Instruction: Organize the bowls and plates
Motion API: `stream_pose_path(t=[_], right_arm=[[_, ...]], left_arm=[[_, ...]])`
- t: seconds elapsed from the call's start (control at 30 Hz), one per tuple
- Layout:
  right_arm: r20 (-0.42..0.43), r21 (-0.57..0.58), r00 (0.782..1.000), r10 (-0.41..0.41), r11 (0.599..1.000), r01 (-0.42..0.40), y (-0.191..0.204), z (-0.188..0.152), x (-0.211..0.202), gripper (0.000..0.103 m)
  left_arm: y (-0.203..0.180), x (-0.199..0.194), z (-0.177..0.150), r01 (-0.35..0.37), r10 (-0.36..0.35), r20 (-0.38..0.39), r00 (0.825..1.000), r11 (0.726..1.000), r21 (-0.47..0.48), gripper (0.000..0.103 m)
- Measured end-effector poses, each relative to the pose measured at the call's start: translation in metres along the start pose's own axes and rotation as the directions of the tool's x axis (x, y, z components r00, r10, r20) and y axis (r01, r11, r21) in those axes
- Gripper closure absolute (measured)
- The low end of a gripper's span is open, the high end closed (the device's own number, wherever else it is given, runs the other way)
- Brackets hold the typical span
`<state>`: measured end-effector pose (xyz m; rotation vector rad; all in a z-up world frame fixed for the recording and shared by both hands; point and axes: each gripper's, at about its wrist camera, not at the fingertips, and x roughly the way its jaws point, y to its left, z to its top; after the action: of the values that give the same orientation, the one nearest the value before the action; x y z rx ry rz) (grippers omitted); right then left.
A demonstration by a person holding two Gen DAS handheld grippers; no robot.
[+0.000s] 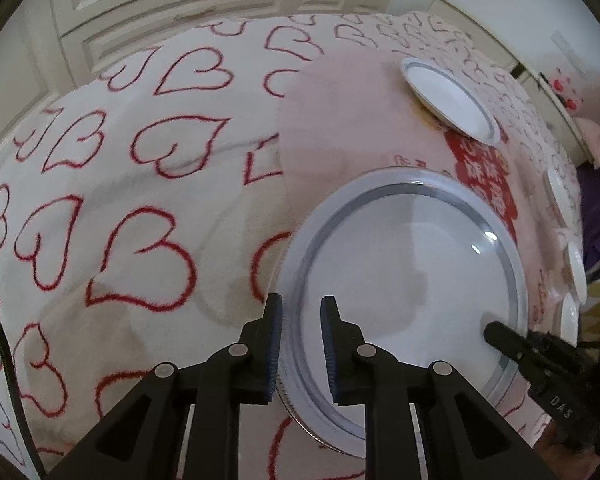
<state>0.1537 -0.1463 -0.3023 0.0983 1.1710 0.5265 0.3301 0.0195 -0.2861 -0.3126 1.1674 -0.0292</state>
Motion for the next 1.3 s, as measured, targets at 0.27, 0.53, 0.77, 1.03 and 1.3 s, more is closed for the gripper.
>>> stream_pose_path(t=[0.27, 0.53, 0.77, 1.03, 1.3], right_arm=[[0.001, -0.005, 0.999, -0.040, 0.999, 0.040, 0.001, -0.004, -0.006, 0.063], [0.063, 0.065, 0.997, -0.047, 0.997, 0.043, -0.011, -0.006, -0.023, 0.000], [0.120, 0.205, 0.991, 0.051, 0.976, -0.075, -0.033, -0.007, -0.039, 0.000], [0.213, 0.244, 0.972, 0.098, 0.958, -0.150, -0.041, -0.015, -0.076, 0.000], [0.307, 0.246, 0.946, 0.101, 0.952, -0.181, -0.048, -0.039, -0.120, 0.000]], left_arm=[[-0.006, 0.005, -0.004, -0.003, 0.003, -0.012, 1.000, 1.000, 0.031, 0.085], [-0.010, -0.002, -0.003, 0.020, -0.019, -0.018, 1.000, 0.998, 0.058, 0.043], [-0.009, -0.025, -0.004, -0.064, 0.061, 0.045, 0.997, 0.996, 0.069, 0.001], [-0.001, -0.070, -0.002, -0.067, 0.059, 0.091, 0.994, 0.994, 0.085, 0.001], [0.006, -0.126, -0.013, -0.073, 0.043, 0.208, 0.977, 0.987, 0.142, 0.001]])
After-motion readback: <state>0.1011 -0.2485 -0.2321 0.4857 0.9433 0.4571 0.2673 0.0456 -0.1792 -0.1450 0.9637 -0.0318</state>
